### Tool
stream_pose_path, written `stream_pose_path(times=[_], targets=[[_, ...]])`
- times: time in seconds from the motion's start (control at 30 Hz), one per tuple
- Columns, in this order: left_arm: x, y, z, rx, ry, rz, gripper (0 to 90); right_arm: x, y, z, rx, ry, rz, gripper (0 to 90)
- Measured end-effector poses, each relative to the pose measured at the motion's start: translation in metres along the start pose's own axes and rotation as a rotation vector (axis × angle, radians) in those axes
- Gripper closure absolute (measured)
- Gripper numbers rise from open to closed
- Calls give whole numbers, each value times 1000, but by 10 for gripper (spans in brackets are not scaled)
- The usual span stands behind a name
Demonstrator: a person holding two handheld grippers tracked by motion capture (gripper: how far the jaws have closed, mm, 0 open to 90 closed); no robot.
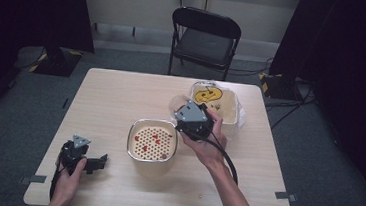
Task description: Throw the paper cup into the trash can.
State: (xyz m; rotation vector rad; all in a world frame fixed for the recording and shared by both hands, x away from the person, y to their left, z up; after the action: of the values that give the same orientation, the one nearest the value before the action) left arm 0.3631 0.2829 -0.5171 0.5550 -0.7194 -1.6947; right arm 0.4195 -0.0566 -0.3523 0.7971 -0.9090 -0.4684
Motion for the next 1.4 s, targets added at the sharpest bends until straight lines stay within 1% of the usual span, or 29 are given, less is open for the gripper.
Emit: stream_pose_path(times=[0.07, 0.2, 0.23, 0.27, 0.33, 0.37, 0.43, 0.5, 0.53, 0.7, 0.73, 0.87, 0.9, 0.93, 1.0, 1.23, 1.3, 1.33, 1.4], targets=[[0, 0, 0, 0, 0, 0, 0, -4, 3, -2, -17, -17, 56, 468], [0, 0, 0, 0, 0, 0, 0, -12, 8, -4, -37, -43, 148, 476], [0, 0, 0, 0, 0, 0, 0, -13, 9, -5, -39, -51, 190, 477], [0, 0, 0, 0, 0, 0, 0, -15, 10, -5, -48, -59, 222, 480], [0, 0, 0, 0, 0, 0, 0, -18, 11, -6, -66, -60, 256, 487], [0, 0, 0, 1, 0, 0, 0, -20, 12, -7, -73, -64, 282, 489], [0, 0, 0, 0, 0, 0, 0, -24, 13, -8, -90, -86, 332, 490], [0, 0, 0, 0, 0, -1, 0, -27, 14, -8, -113, -96, 382, 493], [0, 0, 0, 0, 0, 0, 0, -28, 14, -8, -119, -105, 421, 494], [0, 0, 0, 0, 0, 0, 0, -37, 15, -9, -144, -149, 541, 497], [0, 0, 0, 0, 0, 0, 0, -38, 15, -10, -150, -154, 572, 497], [0, 0, 0, 0, 0, 0, 0, -46, 14, -10, -172, -206, 678, 500], [0, 0, 0, 0, 0, 0, 0, -46, 15, -11, -163, -220, 730, 501], [0, 0, 0, 0, 0, -1, 0, -49, 14, -11, -179, -232, 750, 501], [0, 0, 0, 0, 0, -1, 0, -51, 13, -12, -181, -253, 796, 502], [0, 0, 0, 0, 0, 0, 0, -54, 10, -13, -206, -297, 864, 505], [0, 0, 0, 0, 0, 0, 0, -55, 9, -13, -214, -308, 892, 506], [0, 0, 0, 0, 0, 0, 0, -56, 9, -13, -209, -319, 919, 507], [0, 0, 0, 0, 0, -1, 0, -57, 9, -13, -218, -330, 955, 507]])
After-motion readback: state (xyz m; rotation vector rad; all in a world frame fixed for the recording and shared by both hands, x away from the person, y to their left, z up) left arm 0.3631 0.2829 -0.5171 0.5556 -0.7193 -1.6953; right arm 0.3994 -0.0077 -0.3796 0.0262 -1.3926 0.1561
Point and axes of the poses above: each handheld gripper's, and its own axes: z roughly backward along the jaws, y roughly out of its top, x roughly to its right, the point moved 2 cm from there along -z, roughly forward along the jaws
